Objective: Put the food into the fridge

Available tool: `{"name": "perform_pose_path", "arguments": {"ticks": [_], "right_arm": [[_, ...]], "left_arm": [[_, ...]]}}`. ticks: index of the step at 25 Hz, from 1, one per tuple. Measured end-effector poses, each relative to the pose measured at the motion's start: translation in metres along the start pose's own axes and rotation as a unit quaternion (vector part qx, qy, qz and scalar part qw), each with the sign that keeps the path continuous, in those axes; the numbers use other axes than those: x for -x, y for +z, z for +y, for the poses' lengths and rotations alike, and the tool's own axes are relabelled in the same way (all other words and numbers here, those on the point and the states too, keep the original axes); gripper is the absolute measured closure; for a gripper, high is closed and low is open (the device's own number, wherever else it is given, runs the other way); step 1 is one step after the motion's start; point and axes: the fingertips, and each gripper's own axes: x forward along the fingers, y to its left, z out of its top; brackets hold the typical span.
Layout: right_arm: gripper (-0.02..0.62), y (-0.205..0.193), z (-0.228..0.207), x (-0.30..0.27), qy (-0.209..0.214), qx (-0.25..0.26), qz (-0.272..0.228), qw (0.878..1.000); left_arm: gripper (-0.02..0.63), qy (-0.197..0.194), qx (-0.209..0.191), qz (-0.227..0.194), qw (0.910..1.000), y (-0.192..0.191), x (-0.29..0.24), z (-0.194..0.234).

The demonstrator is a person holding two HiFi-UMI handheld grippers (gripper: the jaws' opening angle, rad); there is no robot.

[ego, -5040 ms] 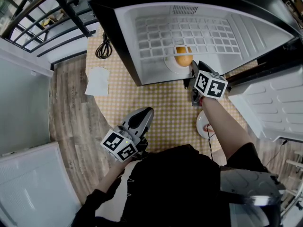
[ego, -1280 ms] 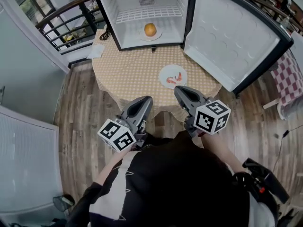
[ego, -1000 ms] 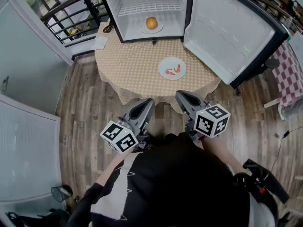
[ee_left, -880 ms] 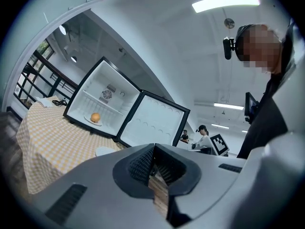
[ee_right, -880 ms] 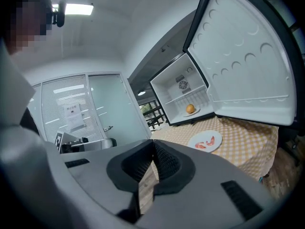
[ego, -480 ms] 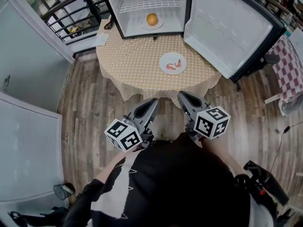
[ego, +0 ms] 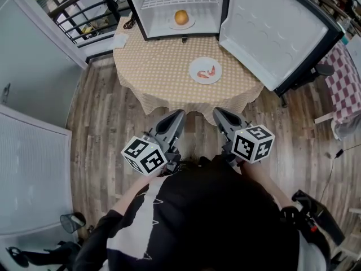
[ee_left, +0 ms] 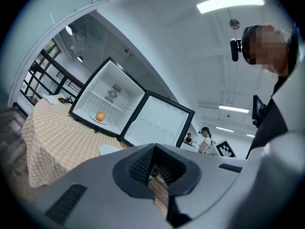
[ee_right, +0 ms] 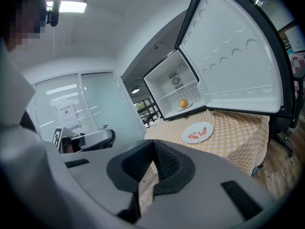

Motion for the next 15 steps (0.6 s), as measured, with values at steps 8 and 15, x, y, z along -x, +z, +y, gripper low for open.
{"name": "perform_pose_path", "arguments": {"ticks": [8, 15], "right_arm": [[0.578, -0.004, 0.003, -0.004, 0.012, 0.007, 0.013, 1.000], [0.578, -0.012, 0.005, -0.002, 0.018, 0.003, 0.023, 1.000]], "left_arm": [[0.592, 0.010, 0.017, 0.014, 0.9997, -0.010, 0.005, 0.002], [0.592, 0.010, 0.017, 0.016, 0.9997, -0.015, 0.005, -0.002]]}}
